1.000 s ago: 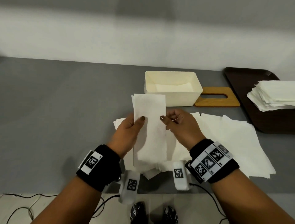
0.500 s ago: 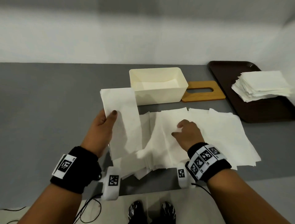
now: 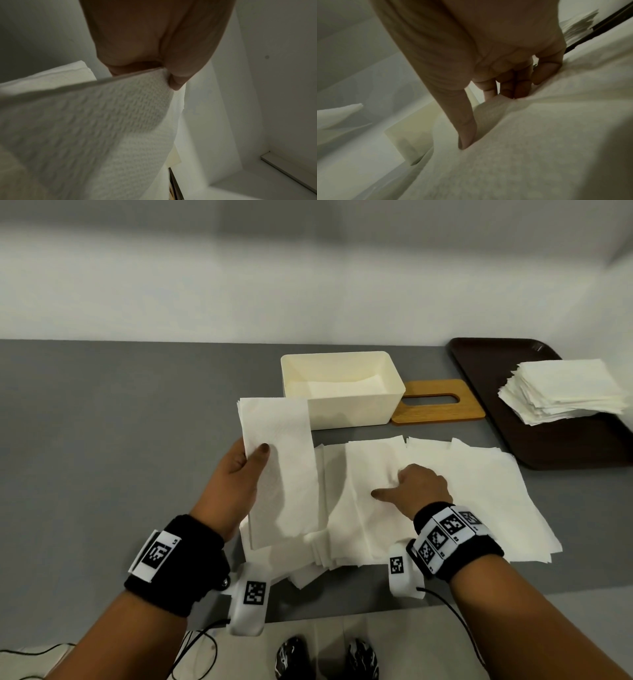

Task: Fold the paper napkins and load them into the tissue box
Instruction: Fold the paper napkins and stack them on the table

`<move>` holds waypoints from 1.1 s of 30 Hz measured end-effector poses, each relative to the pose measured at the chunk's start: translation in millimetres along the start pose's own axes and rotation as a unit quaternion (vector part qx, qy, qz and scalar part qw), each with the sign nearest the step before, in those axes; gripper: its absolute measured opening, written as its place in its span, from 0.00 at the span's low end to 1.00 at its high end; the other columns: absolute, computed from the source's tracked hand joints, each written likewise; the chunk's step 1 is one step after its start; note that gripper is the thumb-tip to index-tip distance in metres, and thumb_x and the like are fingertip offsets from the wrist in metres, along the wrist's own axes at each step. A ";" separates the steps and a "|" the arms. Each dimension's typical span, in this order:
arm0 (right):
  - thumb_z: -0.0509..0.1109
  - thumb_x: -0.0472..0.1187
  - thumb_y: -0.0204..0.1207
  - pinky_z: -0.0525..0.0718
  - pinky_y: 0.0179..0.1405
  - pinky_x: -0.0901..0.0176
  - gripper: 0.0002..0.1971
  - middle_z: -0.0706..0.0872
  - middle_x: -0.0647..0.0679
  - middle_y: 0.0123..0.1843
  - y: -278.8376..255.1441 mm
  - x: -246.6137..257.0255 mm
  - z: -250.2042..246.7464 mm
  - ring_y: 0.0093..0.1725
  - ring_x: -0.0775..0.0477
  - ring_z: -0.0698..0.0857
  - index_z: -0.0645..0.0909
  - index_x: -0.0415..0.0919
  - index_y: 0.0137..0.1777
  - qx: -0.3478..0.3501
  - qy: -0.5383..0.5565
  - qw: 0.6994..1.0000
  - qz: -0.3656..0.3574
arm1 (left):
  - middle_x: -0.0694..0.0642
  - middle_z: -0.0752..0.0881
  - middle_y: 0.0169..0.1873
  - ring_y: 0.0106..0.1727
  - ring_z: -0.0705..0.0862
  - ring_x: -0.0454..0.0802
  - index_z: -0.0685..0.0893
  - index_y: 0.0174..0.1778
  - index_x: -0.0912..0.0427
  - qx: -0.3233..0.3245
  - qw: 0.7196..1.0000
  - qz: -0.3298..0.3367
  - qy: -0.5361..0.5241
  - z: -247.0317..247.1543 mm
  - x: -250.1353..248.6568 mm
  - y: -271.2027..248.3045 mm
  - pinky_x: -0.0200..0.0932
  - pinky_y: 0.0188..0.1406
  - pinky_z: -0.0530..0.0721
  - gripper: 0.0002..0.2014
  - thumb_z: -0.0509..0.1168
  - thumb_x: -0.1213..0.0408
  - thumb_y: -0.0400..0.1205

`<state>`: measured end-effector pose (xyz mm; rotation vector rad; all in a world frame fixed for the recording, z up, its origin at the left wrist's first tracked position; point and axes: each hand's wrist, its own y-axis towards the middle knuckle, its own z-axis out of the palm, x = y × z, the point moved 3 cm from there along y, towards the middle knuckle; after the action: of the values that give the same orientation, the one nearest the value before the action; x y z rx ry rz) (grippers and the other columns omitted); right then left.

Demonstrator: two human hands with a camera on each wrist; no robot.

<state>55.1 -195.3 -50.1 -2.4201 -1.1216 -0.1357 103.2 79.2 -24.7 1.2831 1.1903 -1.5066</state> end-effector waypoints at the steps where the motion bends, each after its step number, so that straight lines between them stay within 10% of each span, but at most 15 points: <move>1: 0.79 0.64 0.60 0.81 0.57 0.43 0.26 0.80 0.45 0.46 0.2 -0.4 1.0 0.55 0.37 0.80 0.69 0.47 0.35 0.007 0.006 1.000 -0.006 | 0.51 0.89 0.59 0.62 0.87 0.55 0.82 0.66 0.47 0.001 1.000 -0.003 -0.001 0.2 0.5 0.0 0.62 0.66 0.82 0.13 0.56 0.58 0.90; 6: 0.83 0.52 0.63 0.82 0.56 0.46 0.26 0.81 0.47 0.50 -2.3 -7.7 -0.1 0.53 0.42 0.81 0.74 0.42 0.53 0.004 0.157 0.987 -0.043 | 0.52 0.89 0.60 0.63 0.86 0.57 0.82 0.66 0.45 0.006 1.000 -0.015 0.009 1.4 2.5 -2.2 0.67 0.68 0.80 0.14 0.58 0.52 0.87; 11: 0.76 0.48 0.71 0.80 0.40 0.49 0.21 0.77 0.38 0.29 -8.2 -9.2 -18.2 0.32 0.39 0.78 0.72 0.34 0.30 -0.004 0.262 0.955 -0.138 | 0.47 0.89 0.61 0.65 0.86 0.50 0.82 0.66 0.44 -0.008 0.999 -0.035 -0.019 4.4 0.1 -6.5 0.60 0.72 0.78 0.14 0.56 0.55 0.90; 15: 0.72 0.45 0.78 0.85 0.62 0.39 0.14 0.92 0.41 0.55 -28.2 4.1 -48.3 0.56 0.40 0.90 0.85 0.38 0.60 0.021 0.377 0.895 -0.237 | 0.44 0.88 0.63 0.67 0.84 0.48 0.81 0.68 0.43 -0.011 0.998 -0.047 -0.037 9.9 -4.9 -9.8 0.58 0.75 0.75 0.15 0.54 0.50 0.89; 20: 0.66 0.32 0.80 0.86 0.62 0.47 0.17 0.89 0.39 0.63 -61.2 36.9 -70.8 0.63 0.39 0.88 0.80 0.32 0.68 0.117 0.506 0.794 -0.316 | 0.43 0.86 0.66 0.70 0.82 0.47 0.79 0.72 0.42 -0.005 0.997 -0.063 -0.048 20.1 -7.5 -10.0 0.56 0.73 0.77 0.20 0.53 0.43 0.88; 33: 0.71 0.40 0.80 0.84 0.66 0.41 0.11 0.92 0.51 0.56 -58.5 65.5 -9.7 0.58 0.49 0.89 0.86 0.44 0.61 0.073 0.439 0.857 -0.261 | 0.46 0.90 0.60 0.63 0.87 0.45 0.81 0.69 0.48 0.009 0.992 -0.087 -0.090 42.4 -6.8 -12.9 0.51 0.70 0.80 0.26 0.49 0.38 0.87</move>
<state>56.0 -121.5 -1.6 -1.5221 -1.1997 -1.1480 82.3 40.9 -14.4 1.0517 1.1972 -1.7242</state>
